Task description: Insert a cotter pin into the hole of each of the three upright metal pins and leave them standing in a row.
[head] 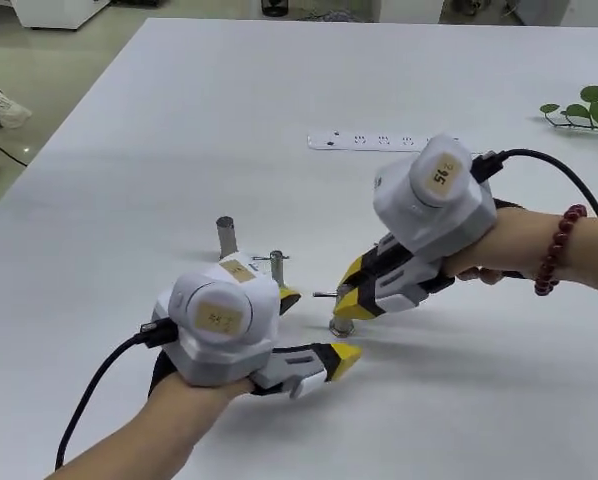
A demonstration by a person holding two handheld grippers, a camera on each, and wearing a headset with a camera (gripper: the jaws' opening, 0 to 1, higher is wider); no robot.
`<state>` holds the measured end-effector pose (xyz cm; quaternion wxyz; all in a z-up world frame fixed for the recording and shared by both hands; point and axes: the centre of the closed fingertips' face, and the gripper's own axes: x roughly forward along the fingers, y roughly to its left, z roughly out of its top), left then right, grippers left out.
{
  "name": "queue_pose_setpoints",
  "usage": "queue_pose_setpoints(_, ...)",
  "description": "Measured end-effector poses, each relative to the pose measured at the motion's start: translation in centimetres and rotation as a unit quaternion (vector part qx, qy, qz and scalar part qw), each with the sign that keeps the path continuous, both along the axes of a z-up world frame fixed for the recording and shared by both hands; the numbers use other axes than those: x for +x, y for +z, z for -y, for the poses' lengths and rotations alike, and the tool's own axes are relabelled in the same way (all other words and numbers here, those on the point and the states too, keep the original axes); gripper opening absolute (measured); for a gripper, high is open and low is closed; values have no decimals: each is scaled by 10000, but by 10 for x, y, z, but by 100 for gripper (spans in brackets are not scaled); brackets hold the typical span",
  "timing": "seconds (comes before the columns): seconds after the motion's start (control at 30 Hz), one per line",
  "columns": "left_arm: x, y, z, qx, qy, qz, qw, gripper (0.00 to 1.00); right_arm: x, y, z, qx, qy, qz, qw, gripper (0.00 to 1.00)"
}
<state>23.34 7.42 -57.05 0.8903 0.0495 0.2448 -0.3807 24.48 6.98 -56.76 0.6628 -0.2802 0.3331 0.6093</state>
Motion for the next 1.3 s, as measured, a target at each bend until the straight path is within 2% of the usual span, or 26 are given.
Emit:
queue_pose_setpoints(0.2, -8, 10, -6, -85, -3, 22, 10000, 62, -1, 0, -1, 12, 54, 45, 10000, 9)
queue_pose_setpoints(0.5, -23, 20, -18, 42, -85, 169, 9998, 71, 0, 0, -1, 0, 14, 34, 10000, 8)
queue_pose_setpoints(0.7, -28, 29, -27, -94, -49, 174, 9998, 77, 0, 0, -1, -28, 45, 10, 10000, 8)
queue_pose_setpoints(0.87, -28, 36, -34, -128, 18, 252, 9996, 83, 0, 2, -1, -40, 89, 0, 10000, 8)
queue_pose_setpoints(1.0, -28, 39, -41, -106, 46, 275, 9996, 87, 7, 9, -2, -10, 68, 74, 9999, 8)
queue_pose_setpoints(1.3, -31, 47, -52, -334, 253, 223, 9989, 97, 25, 13, -2, -134, 32, 221, 9997, 8)
